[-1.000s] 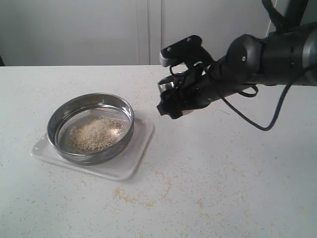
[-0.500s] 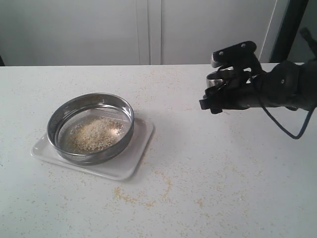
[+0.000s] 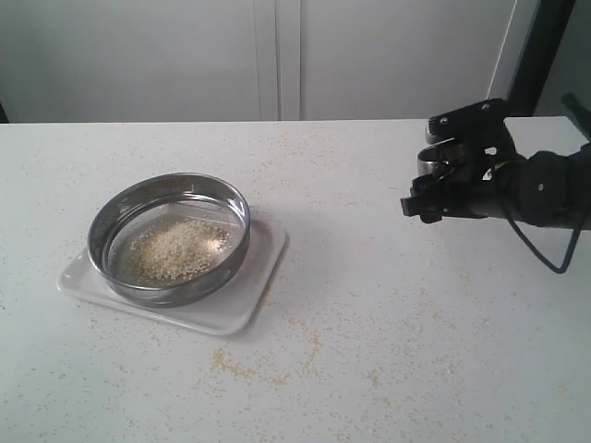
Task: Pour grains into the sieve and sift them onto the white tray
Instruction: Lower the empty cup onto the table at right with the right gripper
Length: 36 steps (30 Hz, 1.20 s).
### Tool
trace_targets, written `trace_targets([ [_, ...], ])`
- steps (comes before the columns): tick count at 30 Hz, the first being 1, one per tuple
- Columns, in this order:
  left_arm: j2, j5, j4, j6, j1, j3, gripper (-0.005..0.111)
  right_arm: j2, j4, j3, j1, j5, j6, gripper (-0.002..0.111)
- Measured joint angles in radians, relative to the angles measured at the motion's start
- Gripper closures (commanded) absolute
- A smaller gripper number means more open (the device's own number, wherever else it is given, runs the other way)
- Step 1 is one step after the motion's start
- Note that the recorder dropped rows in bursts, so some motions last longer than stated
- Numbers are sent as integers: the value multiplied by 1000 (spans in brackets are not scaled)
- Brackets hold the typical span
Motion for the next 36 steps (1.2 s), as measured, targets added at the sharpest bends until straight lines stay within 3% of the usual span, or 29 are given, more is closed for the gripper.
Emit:
trace_targets([
  [5, 0, 0, 0, 0, 0, 0, 107, 33, -409, 0, 0, -53, 356, 108],
  [9, 0, 0, 0, 0, 0, 0, 107, 33, -839, 0, -6, -234, 786, 108],
  [11, 0, 0, 0, 0, 0, 0, 107, 33, -941, 0, -6, -329, 877, 108],
  [19, 0, 0, 0, 0, 0, 0, 107, 33, -723, 10, -72, -268, 827, 108],
  [28, 0, 0, 0, 0, 0, 0, 107, 42, -686, 57, -207, -463, 813, 108],
  [36, 0, -2, 0, 0, 0, 0, 107, 111, -670, 57, -233, -488, 683, 108],
])
